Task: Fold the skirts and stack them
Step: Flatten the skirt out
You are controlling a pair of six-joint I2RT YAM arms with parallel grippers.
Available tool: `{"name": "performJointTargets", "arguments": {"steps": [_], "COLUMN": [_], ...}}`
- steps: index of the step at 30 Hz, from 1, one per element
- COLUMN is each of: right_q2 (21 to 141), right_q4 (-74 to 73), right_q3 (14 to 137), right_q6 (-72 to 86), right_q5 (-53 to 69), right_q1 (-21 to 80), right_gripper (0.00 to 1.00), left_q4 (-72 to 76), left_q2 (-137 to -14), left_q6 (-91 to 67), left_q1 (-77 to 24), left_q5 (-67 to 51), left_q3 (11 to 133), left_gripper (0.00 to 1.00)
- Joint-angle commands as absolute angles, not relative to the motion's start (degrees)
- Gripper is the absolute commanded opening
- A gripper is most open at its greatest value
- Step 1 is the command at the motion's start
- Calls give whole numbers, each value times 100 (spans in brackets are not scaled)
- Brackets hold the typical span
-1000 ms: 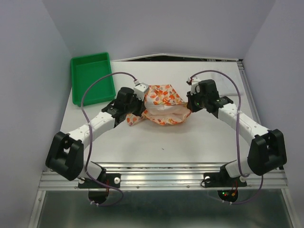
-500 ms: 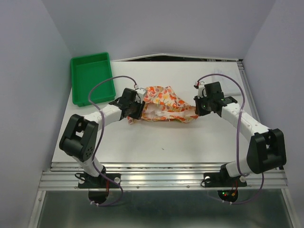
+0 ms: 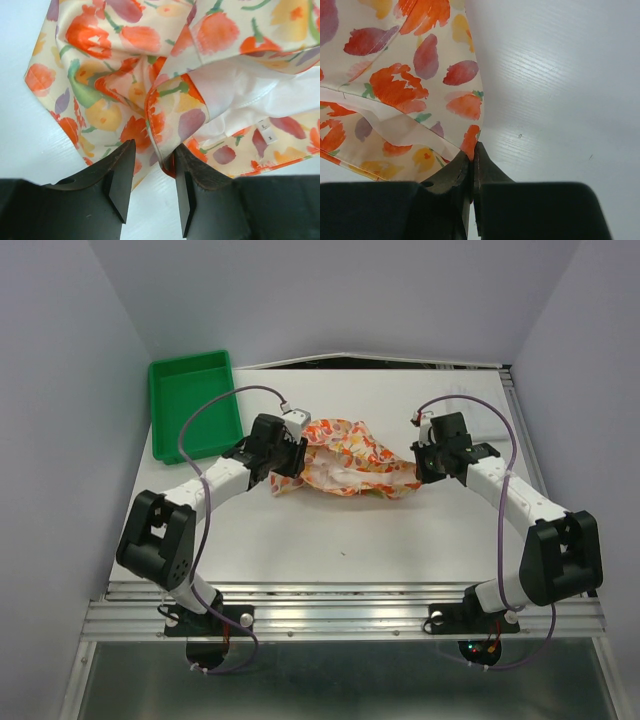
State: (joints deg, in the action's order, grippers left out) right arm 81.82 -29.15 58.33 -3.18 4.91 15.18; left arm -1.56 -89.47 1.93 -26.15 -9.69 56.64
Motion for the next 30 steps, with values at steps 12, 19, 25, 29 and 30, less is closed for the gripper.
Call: {"name": "performJointTargets", "arguments": {"steps": [12,19,25,29,30], "right_q2": [7981,7972,8147,8340,8402], "right_q4": [-2830,-2830,-2751,-2462,-2383], "right_q3": [6021,5968,6240,6240,6205], "right_q6": [-290,-580,-1062,-1388,-1432], "right_q5": [431,922,1046,696,607], "right_q1": [1529,1529,1678,2230,2311], "right_gripper": [1,60,72,71,71], "left_q4": [62,18,-404,-615,-633], "left_q2": [-9369,-9325,-9273,-9264,-9281], "left_q6": [115,105,501,598,598], "left_q1": [-2549,-2514,-2514,-2514,-2514], "left_q5": [-1880,-1819,-1714,-1810,-1819], "left_q3": [6126,6047,6319,6503,6521], "left_gripper": [48,17,8,8,8]}}
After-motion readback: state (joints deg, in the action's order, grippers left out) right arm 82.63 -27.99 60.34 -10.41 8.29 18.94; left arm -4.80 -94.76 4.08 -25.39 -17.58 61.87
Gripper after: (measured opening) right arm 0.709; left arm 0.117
